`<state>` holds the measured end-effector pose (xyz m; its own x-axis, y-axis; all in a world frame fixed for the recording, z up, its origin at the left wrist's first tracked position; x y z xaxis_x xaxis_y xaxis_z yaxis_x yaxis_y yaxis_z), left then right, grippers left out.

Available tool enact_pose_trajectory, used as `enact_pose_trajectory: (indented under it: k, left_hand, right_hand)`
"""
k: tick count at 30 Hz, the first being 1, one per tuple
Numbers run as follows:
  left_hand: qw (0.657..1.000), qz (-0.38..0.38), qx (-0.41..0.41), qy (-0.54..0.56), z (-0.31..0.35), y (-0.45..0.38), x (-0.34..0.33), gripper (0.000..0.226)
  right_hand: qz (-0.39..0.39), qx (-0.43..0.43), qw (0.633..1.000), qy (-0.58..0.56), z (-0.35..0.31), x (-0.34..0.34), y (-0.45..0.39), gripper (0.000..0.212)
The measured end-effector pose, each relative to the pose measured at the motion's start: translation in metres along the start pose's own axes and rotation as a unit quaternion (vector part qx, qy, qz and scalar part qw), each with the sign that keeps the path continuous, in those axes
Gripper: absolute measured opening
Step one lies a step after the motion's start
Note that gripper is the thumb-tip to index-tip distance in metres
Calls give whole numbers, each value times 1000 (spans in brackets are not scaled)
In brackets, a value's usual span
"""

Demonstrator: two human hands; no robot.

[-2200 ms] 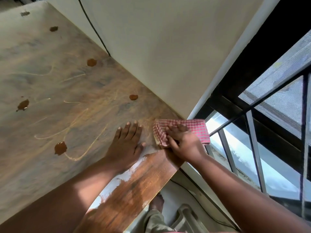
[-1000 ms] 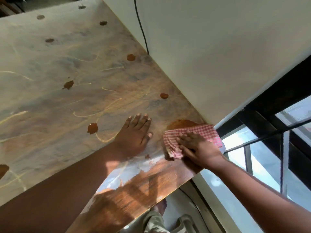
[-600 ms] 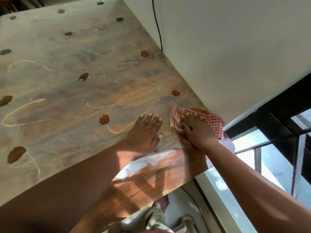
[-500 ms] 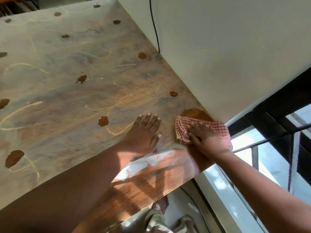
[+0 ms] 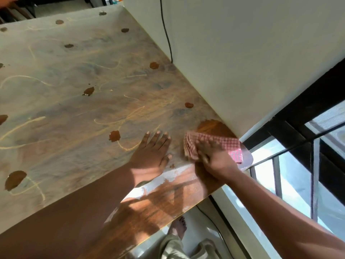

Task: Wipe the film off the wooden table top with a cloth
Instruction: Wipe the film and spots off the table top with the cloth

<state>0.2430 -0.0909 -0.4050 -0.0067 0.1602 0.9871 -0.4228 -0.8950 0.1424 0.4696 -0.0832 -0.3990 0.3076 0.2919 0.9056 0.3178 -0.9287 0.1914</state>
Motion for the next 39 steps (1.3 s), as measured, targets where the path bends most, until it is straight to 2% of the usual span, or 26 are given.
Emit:
enact_pose_trajectory:
  k: [2,5,10,15,19,21,23,27,31,34,37,39]
  left_hand:
    - [1000,8,-9,-3,0,1,2,66]
    - [1000,13,-20,-13,-2,4,2,69]
    - [1000,5,-13,-9,-7,8,0,69]
    - [1000,7,-10,1,-11,13,2,62]
    - [1000,12,-14,-6,-25,22,7,64]
    - [1000,15,-14,-6,-32,27,9,65]
    - [1000,13,-15,-5,-37,32,10,65]
    - [1000,1,-9,-3,-38,39,5,66]
    - [1000,-22,-10,-3,-37,44,0,66]
    - [999,-24,-15,-30,-40,49,-1,69]
    - [999,-22,-28,-37,-45,58,0,83]
    - [998,-24,-28,-48,-50,64,-1,79]
  right_hand:
    - [-35,9,999,15,10,-2,26,46]
    - [-71,-25,997,31,24,9,27,46]
    - [-29,-74,996,26,-5,4,-19,48]
    - [-40,43,994,94,-46,-32,9,51]
    - [-62,109,990,62,-22,-16,52,47]
    - [-73,104,990,64,-7,-4,51,48]
    - [-60,62,994,62,-4,0,32,46]
    - [-24,-11,996,82,-36,-21,-10,49]
    - [-44,53,997,38,-85,-52,17,46]
    - [-67,134,987,63,-84,-51,55,49]
    - [-62,114,989,70,-54,-29,62,40]
    - [-34,76,993,79,-48,-18,50,39]
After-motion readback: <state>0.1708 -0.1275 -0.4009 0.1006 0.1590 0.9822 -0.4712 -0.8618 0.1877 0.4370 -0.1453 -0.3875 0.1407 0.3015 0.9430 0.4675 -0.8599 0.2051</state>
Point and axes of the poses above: each hand's wrist, its own y-axis away from the middle knuckle, its own x-axis out of the back of the hand, z = x × y, the point moved 3 cm from there along -y, towards the middle knuckle
